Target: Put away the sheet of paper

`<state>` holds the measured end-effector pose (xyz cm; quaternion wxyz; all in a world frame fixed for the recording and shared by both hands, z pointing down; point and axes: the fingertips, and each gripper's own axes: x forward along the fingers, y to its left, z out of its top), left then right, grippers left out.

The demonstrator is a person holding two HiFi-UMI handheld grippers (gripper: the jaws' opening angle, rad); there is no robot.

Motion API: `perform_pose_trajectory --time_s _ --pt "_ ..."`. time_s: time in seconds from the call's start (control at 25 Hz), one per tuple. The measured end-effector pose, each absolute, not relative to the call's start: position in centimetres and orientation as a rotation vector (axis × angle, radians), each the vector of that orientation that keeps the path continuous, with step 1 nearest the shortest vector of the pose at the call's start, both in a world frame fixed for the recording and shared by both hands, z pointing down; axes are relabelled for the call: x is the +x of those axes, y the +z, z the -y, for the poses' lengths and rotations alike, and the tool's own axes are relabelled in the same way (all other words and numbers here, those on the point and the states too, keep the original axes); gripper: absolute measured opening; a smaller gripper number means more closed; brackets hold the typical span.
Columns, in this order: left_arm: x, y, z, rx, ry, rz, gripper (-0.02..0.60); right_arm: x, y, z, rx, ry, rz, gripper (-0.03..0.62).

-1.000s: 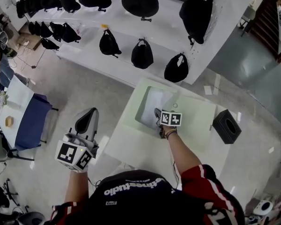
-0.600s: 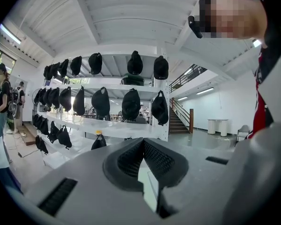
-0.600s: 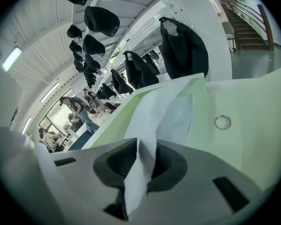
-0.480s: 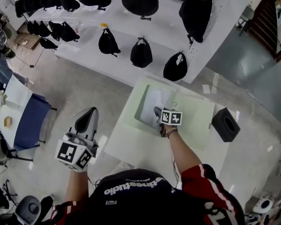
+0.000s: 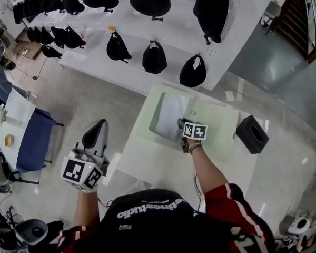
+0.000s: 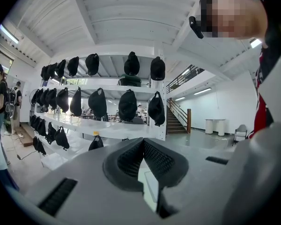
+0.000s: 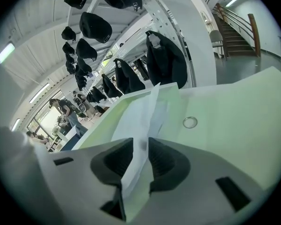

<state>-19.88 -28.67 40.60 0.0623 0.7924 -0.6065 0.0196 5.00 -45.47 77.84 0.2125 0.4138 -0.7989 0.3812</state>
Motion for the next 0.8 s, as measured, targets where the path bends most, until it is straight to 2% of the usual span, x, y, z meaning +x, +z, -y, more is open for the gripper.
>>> perform_pose_trajectory --time_s 0.32,0.8 --pt "-19.4 40.9 28.5 2.410 0.055 1.811 0.003 6.7 78.3 45.3 1.204 1.046 2.181 0.094" --pt "-19.6 40.7 29.0 2.417 0.034 1.806 0.003 8.1 73.3 50.3 1.318 0.914 2.283 0.086"
